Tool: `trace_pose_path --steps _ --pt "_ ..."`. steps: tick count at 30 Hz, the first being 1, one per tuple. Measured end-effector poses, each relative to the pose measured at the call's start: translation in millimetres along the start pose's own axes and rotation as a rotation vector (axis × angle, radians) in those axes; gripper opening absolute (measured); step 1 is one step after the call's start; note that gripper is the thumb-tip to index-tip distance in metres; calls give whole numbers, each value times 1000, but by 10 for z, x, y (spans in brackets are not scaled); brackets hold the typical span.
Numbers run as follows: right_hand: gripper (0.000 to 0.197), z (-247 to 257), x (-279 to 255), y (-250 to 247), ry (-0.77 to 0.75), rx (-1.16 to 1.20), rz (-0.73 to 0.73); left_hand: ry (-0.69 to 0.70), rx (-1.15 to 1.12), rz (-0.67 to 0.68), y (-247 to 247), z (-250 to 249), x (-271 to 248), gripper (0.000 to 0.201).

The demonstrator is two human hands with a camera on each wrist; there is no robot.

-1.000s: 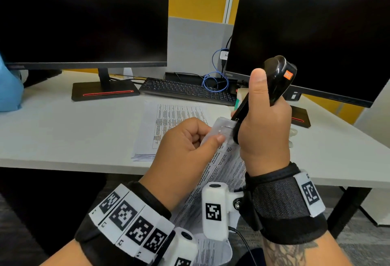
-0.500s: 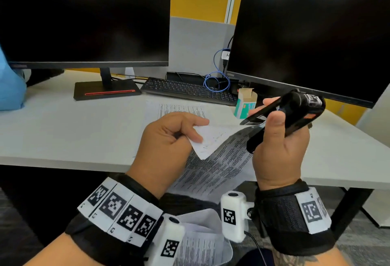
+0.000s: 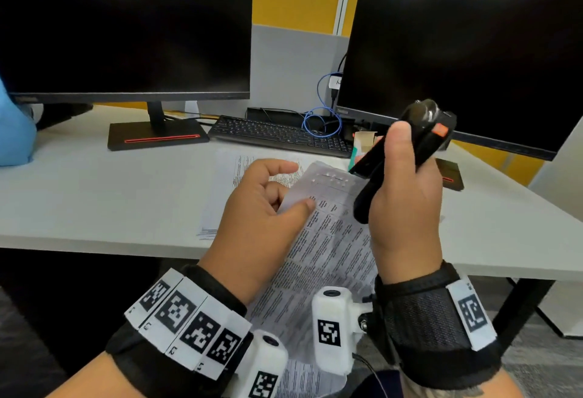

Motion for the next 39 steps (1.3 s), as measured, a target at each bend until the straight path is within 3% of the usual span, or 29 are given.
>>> trace_pose_path --steps 7,14,19,24,27,29,39 --pt "55 113 85 164 90 4 18 -2 29 41 157 -59 -34 32" --pt "39 139 84 144 84 -11 -22 14 29 56 167 -67 -38 31" --pt "37 146 102 141 21 -44 4 32 15 96 204 -45 -40 31" --pt "55 87 145 119 80 58 61 27 56 112 128 35 12 34" --pt "43 97 152 5 86 178 -4 44 89 90 32 85 37 33" --pt "38 99 150 -68 81 170 -63 73 78 49 -27 98 41 45" --pt "51 6 110 -146 132 150 -133 163 83 27 -76 253 49 51"
Point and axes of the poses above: each hand's wrist, its own x-axis towards the middle knuckle, its own y-axis out of the palm, z = x × y, the point moved 2 cm from there along x, towards the middle knuckle, and after that the axes turned 11 degrees about z, right-handed, at the moved point
